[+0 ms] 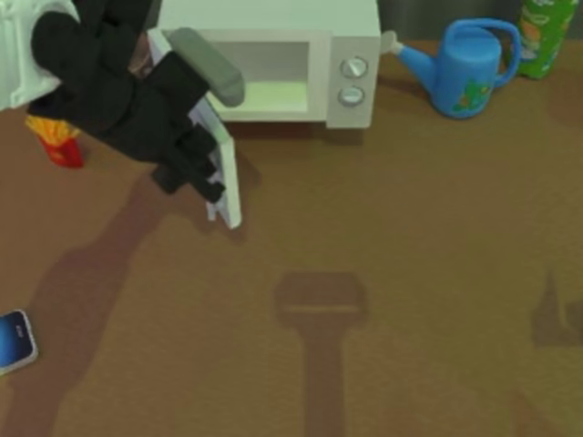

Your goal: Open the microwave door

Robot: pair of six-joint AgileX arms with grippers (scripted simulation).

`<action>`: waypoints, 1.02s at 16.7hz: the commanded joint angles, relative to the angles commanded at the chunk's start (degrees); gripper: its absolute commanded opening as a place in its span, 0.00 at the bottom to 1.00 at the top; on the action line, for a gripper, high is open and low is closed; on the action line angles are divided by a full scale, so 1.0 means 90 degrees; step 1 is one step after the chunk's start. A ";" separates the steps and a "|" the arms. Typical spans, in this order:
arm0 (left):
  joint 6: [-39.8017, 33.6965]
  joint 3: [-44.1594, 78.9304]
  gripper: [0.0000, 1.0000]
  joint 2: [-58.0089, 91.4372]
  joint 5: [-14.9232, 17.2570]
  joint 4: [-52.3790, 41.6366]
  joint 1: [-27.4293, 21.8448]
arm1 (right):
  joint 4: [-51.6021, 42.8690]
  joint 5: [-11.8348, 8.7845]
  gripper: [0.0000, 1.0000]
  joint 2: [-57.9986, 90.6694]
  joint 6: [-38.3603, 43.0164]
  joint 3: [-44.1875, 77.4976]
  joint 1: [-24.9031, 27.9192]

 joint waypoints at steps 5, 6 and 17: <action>0.0083 0.0002 0.00 -0.0002 0.0050 -0.0034 0.0016 | 0.0000 0.0000 1.00 0.0000 0.0000 0.0000 0.0000; 0.0209 0.0008 0.00 -0.0005 0.0087 -0.0075 0.0067 | 0.0000 0.0000 1.00 0.0000 0.0000 0.0000 0.0000; 0.1238 -0.0003 0.00 -0.0041 0.0537 -0.0433 0.0494 | 0.0000 0.0000 1.00 0.0000 0.0000 0.0000 0.0000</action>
